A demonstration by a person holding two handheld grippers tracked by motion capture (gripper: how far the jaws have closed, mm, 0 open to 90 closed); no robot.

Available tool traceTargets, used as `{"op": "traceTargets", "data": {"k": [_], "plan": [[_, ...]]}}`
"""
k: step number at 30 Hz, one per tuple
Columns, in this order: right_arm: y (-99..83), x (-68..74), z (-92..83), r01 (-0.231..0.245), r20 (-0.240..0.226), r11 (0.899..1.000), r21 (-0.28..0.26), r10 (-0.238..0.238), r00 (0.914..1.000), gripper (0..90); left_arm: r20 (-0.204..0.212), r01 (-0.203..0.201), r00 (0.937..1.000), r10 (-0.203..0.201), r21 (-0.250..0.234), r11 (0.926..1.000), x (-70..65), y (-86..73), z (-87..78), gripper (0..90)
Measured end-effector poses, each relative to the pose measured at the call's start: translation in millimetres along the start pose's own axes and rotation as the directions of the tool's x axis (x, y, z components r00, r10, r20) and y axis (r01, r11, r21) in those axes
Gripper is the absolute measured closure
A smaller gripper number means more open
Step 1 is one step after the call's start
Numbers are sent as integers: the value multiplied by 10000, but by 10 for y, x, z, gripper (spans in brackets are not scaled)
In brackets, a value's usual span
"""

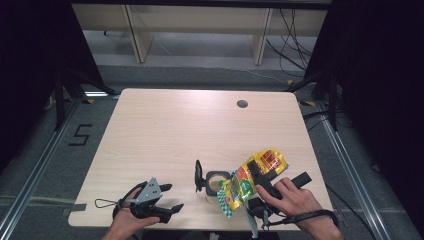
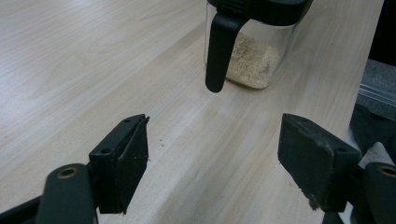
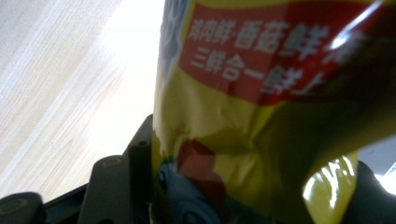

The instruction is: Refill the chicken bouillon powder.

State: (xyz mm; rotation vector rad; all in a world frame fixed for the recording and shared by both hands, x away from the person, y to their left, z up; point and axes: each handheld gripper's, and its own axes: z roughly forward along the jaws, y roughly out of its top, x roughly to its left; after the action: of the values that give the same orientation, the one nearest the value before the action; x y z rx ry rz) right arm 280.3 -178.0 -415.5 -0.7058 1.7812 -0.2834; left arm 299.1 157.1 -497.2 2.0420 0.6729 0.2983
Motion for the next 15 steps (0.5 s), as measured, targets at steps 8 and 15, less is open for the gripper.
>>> {"op": "traceTargets", "data": {"k": [8, 15], "plan": [[-24, 6, 3, -89, -81, 10000, 36, 89, 9999, 434, 14, -12, 10000, 12, -83, 10000, 0, -10, 6, 242], [-35, -29, -13, 163, 54, 9997, -155, -162, 9999, 434, -39, -9, 10000, 9, 49, 10000, 7, -1, -5, 242]]}}
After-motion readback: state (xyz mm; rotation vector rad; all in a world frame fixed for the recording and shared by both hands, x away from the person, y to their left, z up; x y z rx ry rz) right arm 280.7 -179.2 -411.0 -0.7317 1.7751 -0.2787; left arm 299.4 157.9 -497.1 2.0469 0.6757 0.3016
